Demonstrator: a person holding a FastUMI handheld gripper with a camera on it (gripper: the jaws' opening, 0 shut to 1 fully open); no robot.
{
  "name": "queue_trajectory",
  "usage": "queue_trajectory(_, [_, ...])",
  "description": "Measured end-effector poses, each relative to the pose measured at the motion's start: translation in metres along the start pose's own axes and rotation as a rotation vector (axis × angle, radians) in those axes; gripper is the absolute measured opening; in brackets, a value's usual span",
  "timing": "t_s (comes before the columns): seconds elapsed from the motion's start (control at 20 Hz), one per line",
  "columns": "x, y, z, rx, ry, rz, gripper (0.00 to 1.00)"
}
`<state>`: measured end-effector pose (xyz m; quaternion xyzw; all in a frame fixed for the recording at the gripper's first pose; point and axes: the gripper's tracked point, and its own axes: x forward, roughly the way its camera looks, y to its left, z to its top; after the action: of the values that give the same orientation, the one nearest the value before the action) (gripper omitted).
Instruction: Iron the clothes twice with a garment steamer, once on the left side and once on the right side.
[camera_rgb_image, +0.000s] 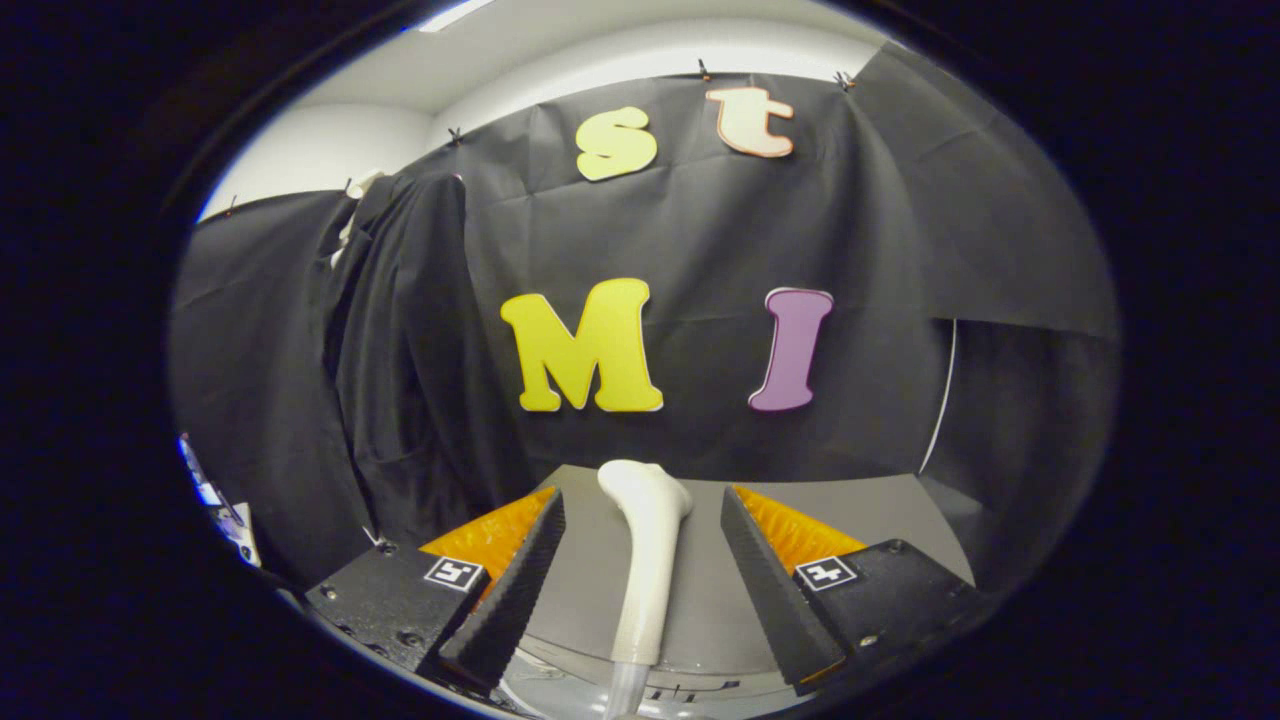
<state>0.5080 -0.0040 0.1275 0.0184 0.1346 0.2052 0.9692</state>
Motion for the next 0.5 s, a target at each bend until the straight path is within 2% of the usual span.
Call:
queue_trajectory(0.3, [0.047, -0.017, -0.052, 0.145, 0.221, 0.026, 0.98])
queue_trajectory(0.5, [0.063, -0.013, -0.072, 0.260, 0.337, 0.103, 0.95])
